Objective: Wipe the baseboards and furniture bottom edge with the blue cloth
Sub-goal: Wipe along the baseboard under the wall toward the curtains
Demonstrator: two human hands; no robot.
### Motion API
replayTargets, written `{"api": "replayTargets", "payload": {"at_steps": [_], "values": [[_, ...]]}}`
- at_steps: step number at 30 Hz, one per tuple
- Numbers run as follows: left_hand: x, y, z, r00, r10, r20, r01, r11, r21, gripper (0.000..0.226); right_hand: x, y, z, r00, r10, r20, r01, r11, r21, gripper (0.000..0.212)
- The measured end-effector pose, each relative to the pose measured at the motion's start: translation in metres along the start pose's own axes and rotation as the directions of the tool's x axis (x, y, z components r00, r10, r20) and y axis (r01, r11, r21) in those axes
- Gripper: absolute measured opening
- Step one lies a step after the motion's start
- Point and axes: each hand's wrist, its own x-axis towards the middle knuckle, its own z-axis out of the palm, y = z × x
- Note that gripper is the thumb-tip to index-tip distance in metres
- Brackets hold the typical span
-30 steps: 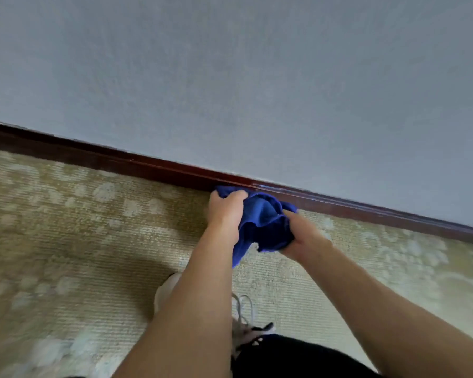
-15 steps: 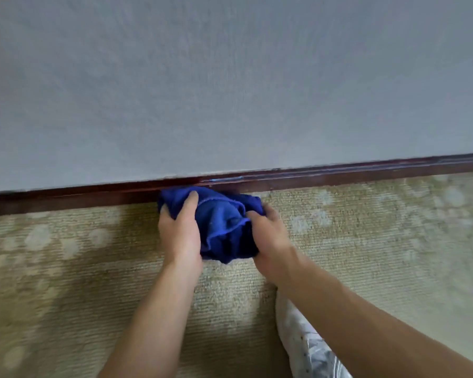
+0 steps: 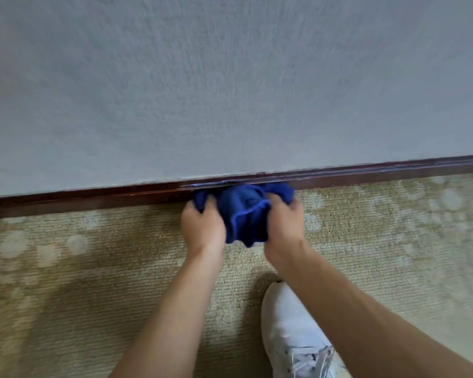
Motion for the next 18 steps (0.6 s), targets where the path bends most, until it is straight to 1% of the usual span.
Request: {"api": "replayTargets", "payload": {"at_steps": [1,2,3,4,5,7,9,10,11,13,14,15,16,18], "values": [[-0.005,-0.001,0.006,1.000,-0.005,0.023,0.005,1.000,0.006,0.007,0.005,-0.004,-0.008,0.999,-0.004,-0.037,0.005,0.999,0.031,0.022],[-0.007,-0.001,0.009,1.000,-0.013,-0.001,0.013,1.000,-0.022,0.007,0.009,-0.004,-0.011,0.999,-0.005,-0.042,0.008,0.999,0.049,0.019],[-0.007,0.001,0.007,0.998,-0.030,-0.057,0.025,0.997,-0.080,0.008,0.009,-0.002,-0.005,1.000,0.002,-0.026,-0.001,0.999,0.039,0.017],[-0.005,0.006,0.003,0.988,-0.045,-0.150,0.022,0.988,-0.152,0.009,0.006,0.003,0.006,1.000,0.025,0.006,-0.026,1.000,0.013,0.016],[0.002,0.010,-0.004,0.963,-0.053,-0.265,0.004,0.983,-0.184,0.012,0.001,0.009,0.019,0.997,0.066,0.044,-0.064,0.997,-0.032,0.016],[0.012,0.023,-0.016,0.891,-0.035,-0.452,-0.047,0.985,-0.168,0.022,-0.010,0.017,0.043,0.982,0.151,0.117,-0.136,0.983,-0.123,0.021],[0.013,0.029,-0.021,0.853,0.037,-0.520,-0.108,0.988,-0.107,0.028,-0.014,0.018,0.052,0.961,0.220,0.170,-0.193,0.967,-0.164,0.022],[0.011,0.027,-0.019,0.852,0.086,-0.517,-0.126,0.991,-0.044,0.029,-0.013,0.016,0.050,0.958,0.221,0.182,-0.189,0.966,-0.175,0.019],[0.007,0.022,-0.016,0.863,0.146,-0.484,-0.149,0.988,0.033,0.029,-0.012,0.012,0.043,0.965,0.195,0.177,-0.163,0.970,-0.180,0.017],[-0.003,0.008,-0.007,0.912,0.257,-0.320,-0.197,0.958,0.206,0.022,-0.005,0.004,0.021,0.987,0.129,0.092,-0.113,0.981,-0.158,0.021],[-0.008,0.002,-0.004,0.930,0.289,-0.228,-0.228,0.938,0.261,0.019,-0.003,0.000,0.010,0.992,0.119,0.044,-0.112,0.985,-0.130,0.022],[-0.013,-0.001,-0.003,0.934,0.309,-0.181,-0.251,0.925,0.285,0.017,-0.003,-0.003,0.001,0.992,0.121,0.020,-0.118,0.986,-0.115,0.024],[-0.016,-0.002,-0.004,0.929,0.317,-0.190,-0.259,0.925,0.278,0.017,-0.005,-0.005,-0.003,0.992,0.126,0.028,-0.122,0.985,-0.124,0.024],[-0.019,0.009,-0.009,0.900,0.307,-0.308,-0.255,0.947,0.197,0.023,-0.012,-0.005,0.003,0.985,0.132,0.109,-0.106,0.970,-0.218,0.018]]}}
